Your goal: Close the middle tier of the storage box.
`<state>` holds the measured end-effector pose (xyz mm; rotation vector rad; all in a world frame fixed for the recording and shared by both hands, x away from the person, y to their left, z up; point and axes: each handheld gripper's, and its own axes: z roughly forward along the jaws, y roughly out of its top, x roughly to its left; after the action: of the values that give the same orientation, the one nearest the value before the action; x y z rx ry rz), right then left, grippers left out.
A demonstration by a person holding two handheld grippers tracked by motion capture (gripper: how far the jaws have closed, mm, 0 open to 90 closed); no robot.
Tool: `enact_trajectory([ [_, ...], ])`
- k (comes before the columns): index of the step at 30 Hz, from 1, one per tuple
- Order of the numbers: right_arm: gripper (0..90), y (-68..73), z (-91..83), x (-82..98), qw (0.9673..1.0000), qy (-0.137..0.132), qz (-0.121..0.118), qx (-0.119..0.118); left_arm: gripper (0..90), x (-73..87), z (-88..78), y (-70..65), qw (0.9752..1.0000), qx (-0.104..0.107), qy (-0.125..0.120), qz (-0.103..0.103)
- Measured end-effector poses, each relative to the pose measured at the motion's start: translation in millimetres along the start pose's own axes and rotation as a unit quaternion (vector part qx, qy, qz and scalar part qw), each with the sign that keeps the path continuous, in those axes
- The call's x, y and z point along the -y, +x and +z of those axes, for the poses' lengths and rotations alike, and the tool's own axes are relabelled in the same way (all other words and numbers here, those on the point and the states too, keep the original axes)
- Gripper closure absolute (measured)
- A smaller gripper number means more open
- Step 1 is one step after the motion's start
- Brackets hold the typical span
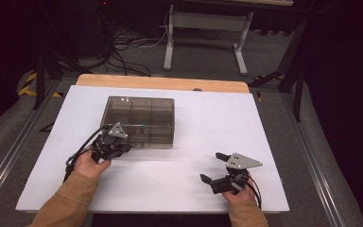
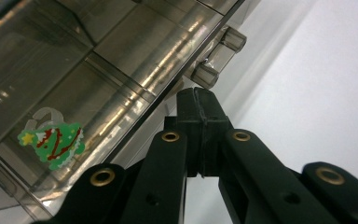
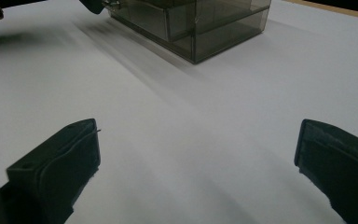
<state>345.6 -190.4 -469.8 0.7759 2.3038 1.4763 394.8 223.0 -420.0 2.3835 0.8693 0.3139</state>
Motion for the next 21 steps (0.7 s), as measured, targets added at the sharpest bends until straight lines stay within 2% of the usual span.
enact_trajectory([
  [9,0.2,0.0,0.0,0.0,1.0000,0.000,0.000,0.000,89.9,-2.6,3.9,4.0,0.9997,-0.012,-0.010,-0.021],
  [21,0.3,-0.4,0.0,0.1,1.0000,0.000,0.002,0.000,89.9,-7.1,6.4,8.1,0.9990,-0.023,-0.013,-0.036],
])
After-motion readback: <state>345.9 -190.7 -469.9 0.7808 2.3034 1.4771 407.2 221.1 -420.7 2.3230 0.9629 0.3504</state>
